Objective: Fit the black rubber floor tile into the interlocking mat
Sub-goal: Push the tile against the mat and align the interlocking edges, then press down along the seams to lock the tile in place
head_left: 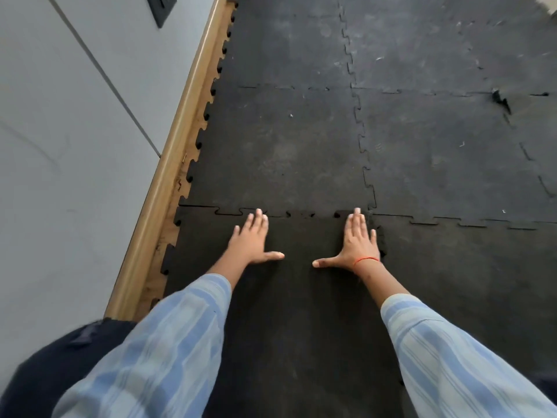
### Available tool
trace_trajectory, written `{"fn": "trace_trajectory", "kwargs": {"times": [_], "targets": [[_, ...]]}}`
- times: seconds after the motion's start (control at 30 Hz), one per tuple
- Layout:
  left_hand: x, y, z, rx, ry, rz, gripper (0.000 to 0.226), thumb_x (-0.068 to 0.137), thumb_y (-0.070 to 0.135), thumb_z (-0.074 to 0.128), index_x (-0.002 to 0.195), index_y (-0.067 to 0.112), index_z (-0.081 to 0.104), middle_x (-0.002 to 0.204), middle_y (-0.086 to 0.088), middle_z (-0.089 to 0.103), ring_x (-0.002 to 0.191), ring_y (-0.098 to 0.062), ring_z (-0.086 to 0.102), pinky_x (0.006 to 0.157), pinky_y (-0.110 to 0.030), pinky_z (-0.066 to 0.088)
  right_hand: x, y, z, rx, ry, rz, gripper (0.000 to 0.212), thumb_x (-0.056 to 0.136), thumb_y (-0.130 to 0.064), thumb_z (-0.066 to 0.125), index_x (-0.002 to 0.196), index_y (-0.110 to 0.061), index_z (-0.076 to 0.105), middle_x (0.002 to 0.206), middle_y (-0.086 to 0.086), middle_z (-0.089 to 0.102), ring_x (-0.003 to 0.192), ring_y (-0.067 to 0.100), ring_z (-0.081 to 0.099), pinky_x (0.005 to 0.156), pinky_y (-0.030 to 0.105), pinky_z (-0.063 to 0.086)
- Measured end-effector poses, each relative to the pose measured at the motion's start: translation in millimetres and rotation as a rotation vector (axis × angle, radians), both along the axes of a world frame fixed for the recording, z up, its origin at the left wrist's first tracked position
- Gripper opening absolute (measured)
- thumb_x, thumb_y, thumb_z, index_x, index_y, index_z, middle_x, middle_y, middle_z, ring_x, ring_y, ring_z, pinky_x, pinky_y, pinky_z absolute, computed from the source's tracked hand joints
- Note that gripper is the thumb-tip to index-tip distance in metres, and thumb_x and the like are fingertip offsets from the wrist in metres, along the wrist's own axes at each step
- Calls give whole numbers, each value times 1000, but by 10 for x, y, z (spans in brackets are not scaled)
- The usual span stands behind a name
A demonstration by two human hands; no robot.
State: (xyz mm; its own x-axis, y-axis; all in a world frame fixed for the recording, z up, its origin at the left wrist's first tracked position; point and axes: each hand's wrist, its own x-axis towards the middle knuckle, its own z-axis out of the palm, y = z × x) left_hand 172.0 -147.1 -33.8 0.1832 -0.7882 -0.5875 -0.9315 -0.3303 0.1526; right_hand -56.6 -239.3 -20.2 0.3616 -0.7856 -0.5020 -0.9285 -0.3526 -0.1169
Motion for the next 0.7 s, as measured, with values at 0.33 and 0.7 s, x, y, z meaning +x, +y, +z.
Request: {"fn": "trace_trajectory", "kwargs": {"times": [0.33,0.7], "targets": [[-399,-80,-78,-21,-2,-179,132,64,84,52,147,17,-25,154,-3,-34,144,-23,-25,117,-50,-5,-47,-129,75,53,106,43,152,48,-88,61,148,-8,-22,156,6,-31,145,21,-23,122,46,1],[-476,-179,-16,-68,-41,-269,132,64,79,59,150,13,-16,158,-1,-24,147,-18,-15,116,-51,0,-30,-254,84,30,104,158,130,68,-75,62,151,-11,-14,159,6,-23,147,25,-17,122,46,7]]}}
